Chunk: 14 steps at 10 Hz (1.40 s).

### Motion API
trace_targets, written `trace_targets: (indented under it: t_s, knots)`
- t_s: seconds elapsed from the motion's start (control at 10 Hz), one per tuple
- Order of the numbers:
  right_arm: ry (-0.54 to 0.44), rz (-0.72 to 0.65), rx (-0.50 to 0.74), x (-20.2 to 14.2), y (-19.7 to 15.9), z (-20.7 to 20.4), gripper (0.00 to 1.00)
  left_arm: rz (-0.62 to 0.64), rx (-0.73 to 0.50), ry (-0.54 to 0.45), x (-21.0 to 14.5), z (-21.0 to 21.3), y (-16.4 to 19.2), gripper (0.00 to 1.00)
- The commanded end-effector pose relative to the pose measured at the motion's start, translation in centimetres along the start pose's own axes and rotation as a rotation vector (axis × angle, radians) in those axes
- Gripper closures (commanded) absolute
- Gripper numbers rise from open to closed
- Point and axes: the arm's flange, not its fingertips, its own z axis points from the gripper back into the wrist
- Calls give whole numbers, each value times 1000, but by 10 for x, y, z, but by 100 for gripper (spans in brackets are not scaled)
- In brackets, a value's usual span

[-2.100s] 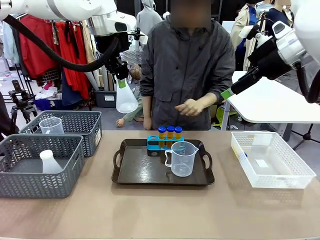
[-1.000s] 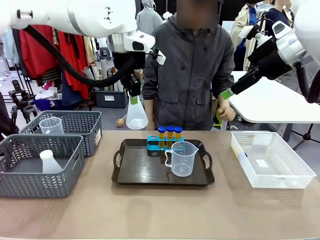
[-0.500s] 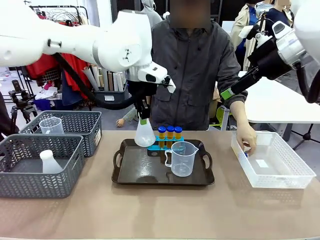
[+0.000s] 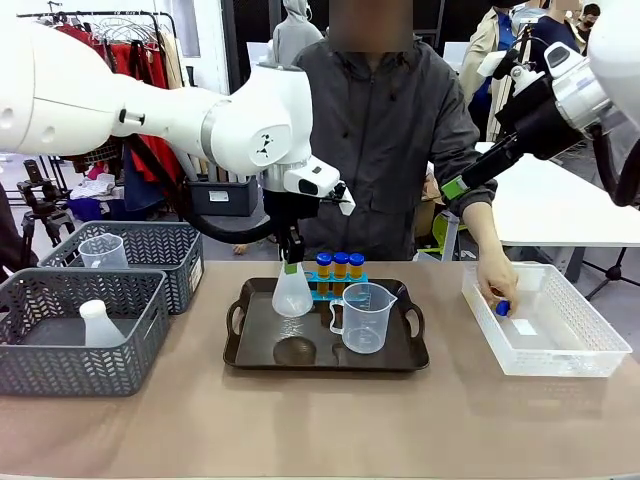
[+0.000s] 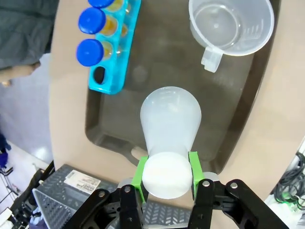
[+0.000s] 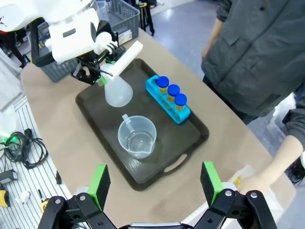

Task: Prepare the laboratory tools.
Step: Pick up one Small flask and place it on the Handle tray.

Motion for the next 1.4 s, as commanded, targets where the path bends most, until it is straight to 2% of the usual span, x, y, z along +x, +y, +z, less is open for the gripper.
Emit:
trace_targets:
  t_s: [0.0,1.1,1.2,1.3]
  knots:
    - [-23,-8,20,0,-1,0,0,-15,-16,-9,-11,-11,-6,100]
    - [-23,-8,20,0,-1,0,0,31,-60,-34,-22,-49,-9,100]
    - [-23,-8,20,0,-1,0,0,33,-65,-30,-23,-51,-9,92]
    - [-23,-8,20,0,-1,0,0,36,-69,-31,-23,-51,-9,74]
